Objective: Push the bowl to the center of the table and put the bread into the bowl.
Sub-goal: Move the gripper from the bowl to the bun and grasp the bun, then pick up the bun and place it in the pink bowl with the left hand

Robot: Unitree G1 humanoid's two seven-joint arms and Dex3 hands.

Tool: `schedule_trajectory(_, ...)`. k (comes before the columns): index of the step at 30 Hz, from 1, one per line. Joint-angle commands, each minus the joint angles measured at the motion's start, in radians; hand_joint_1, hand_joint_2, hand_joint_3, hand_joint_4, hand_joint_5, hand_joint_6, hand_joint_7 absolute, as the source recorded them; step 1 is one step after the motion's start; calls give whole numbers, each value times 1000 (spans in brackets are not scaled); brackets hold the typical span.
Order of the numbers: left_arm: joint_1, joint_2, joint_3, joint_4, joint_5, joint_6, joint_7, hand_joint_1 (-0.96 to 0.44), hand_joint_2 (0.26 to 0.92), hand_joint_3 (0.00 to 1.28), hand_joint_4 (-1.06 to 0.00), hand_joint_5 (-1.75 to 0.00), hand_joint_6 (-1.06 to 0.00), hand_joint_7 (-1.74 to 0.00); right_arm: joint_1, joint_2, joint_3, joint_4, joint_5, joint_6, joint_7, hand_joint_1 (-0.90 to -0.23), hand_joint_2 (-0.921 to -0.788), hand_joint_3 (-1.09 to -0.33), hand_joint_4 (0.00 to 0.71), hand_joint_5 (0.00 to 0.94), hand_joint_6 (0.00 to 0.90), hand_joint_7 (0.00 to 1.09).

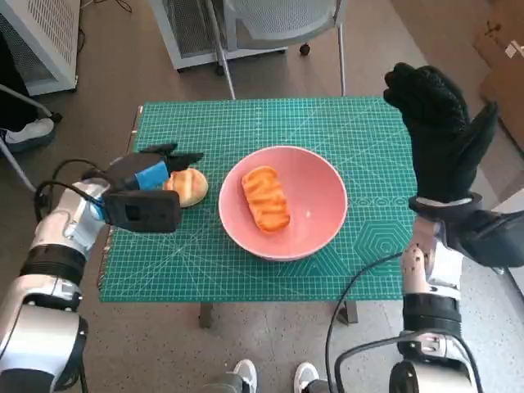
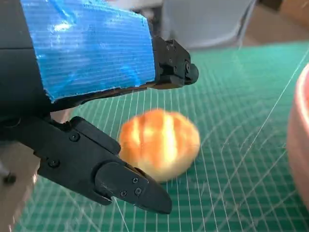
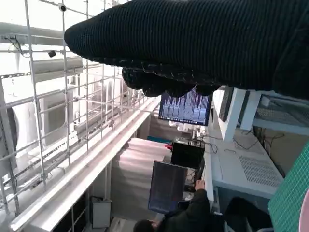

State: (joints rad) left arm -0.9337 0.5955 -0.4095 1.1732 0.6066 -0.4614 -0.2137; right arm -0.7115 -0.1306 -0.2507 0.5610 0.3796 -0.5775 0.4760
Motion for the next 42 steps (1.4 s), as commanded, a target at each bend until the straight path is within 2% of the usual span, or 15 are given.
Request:
schedule_trajectory(1,-4,-26,-18,29,14,32,8,-412,765,1,-122,-13,-339,-38,21,5,0,-6,7,7,4,-577,-921,-638,424,2,433,5)
schedule_trajectory(12,-10,-57,-66,72,55,119,18,-226,769,3,-226,-25,-469,-52,36,6,-1,-23,6,12,-4,-574,-921,-641,418,0,438,7)
schedule_trajectory(14,-11,-62,-81,79,67,136,33,-182,790,8,-276,-22,-507,-52,40,6,0,-28,4,13,-7,-574,-921,-641,415,0,439,7)
schedule_trajectory(17,-9,-67,-102,87,90,153,68,-112,874,19,-444,-29,-639,-74,46,9,1,-37,0,13,-14,-573,-921,-642,411,0,438,7)
schedule_trajectory(18,-7,-66,-111,88,101,150,91,-107,882,19,-461,-28,-652,-75,48,10,2,-39,-1,13,-16,-573,-921,-642,411,0,438,7)
schedule_trajectory(19,-4,-63,-122,88,114,145,123,-156,890,50,-505,-39,-635,-327,50,11,3,-42,-2,13,-18,-572,-921,-642,411,0,438,7)
schedule_trajectory(20,-2,-61,-130,89,122,141,146,-226,901,111,-593,-65,-593,-711,52,12,3,-45,-3,13,-20,-570,-921,-642,410,0,438,7)
schedule_trajectory(21,-1,-60,-136,90,128,138,162,-271,908,147,-669,-90,-568,-953,54,13,4,-47,-3,13,-21,-569,-921,-642,410,0,438,7)
schedule_trajectory(22,1,-56,-141,90,135,130,184,-300,913,170,-717,-106,-553,-1108,55,13,4,-49,-4,14,-22,-569,-921,-642,410,0,438,7)
schedule_trajectory(23,2,-49,-148,89,145,116,214,-300,913,170,-717,-106,-553,-1108,56,14,4,-51,-4,14,-23,-569,-921,-642,410,0,438,7)
schedule_trajectory(24,3,-44,-154,88,151,105,237,-154,917,150,-648,-663,-579,-1162,57,14,4,-52,-5,15,-24,-568,-921,-642,410,0,438,6)
schedule_trajectory(27,3,-35,-159,91,157,84,272,-51,919,128,-622,-1071,-593,-1170,60,15,5,-58,-6,17,-28,-568,-921,-642,410,0,437,6)
schedule_trajectory(31,-10,-20,-156,85,157,61,303,-14,920,116,-630,-1194,-591,-1185,64,14,5,-65,-7,20,-30,-568,-921,-641,409,0,436,5)
schedule_trajectory(37,-42,20,-135,20,145,16,320,-2,921,113,-634,-1159,-587,-1264,69,13,6,-75,-6,27,-32,-569,-921,-639,411,1,439,6)
schedule_trajectory(42,-56,62,-98,-83,128,-36,347,0,921,88,-649,-1099,-630,-1264,69,11,5,-78,-7,32,-32,-570,-921,-638,411,1,439,6)
